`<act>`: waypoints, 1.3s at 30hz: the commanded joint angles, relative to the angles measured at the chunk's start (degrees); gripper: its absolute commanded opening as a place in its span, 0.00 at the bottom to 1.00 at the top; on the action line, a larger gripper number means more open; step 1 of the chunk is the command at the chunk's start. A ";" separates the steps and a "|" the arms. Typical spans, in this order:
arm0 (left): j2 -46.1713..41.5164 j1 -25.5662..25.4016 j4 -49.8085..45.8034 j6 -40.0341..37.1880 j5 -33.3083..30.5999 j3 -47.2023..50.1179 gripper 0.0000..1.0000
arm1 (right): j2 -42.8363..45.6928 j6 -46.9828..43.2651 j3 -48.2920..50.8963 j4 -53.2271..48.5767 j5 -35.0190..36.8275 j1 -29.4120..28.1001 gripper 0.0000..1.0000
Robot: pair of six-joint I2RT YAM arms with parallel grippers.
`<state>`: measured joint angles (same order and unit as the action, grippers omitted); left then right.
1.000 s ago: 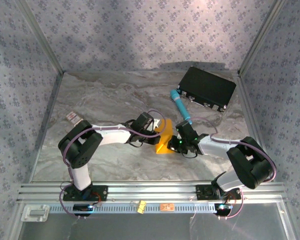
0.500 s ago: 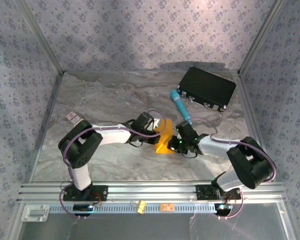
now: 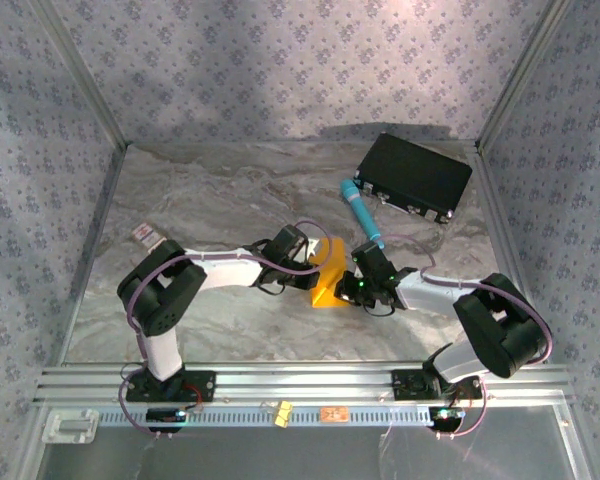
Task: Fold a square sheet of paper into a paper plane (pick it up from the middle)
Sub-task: Fold the triangle a second time at the center of the table.
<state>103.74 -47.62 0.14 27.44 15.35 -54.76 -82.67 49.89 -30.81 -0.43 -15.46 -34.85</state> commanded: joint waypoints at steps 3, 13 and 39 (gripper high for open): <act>1.22 0.23 -0.49 -1.12 -0.77 -1.66 0.00 | -1.50 -0.77 0.11 -4.06 0.75 0.22 0.08; 1.03 0.20 -0.52 -2.30 -0.77 -2.22 0.01 | -1.53 -0.88 0.05 -4.07 0.60 0.13 0.08; 2.86 1.14 -1.91 -3.18 0.75 -3.76 0.01 | -1.33 -1.05 0.05 -4.23 0.52 0.31 0.08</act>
<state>105.56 -46.85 -1.19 25.28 15.20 -56.69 -82.67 49.87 -30.81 -0.45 -15.68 -34.85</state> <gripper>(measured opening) 0.052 0.082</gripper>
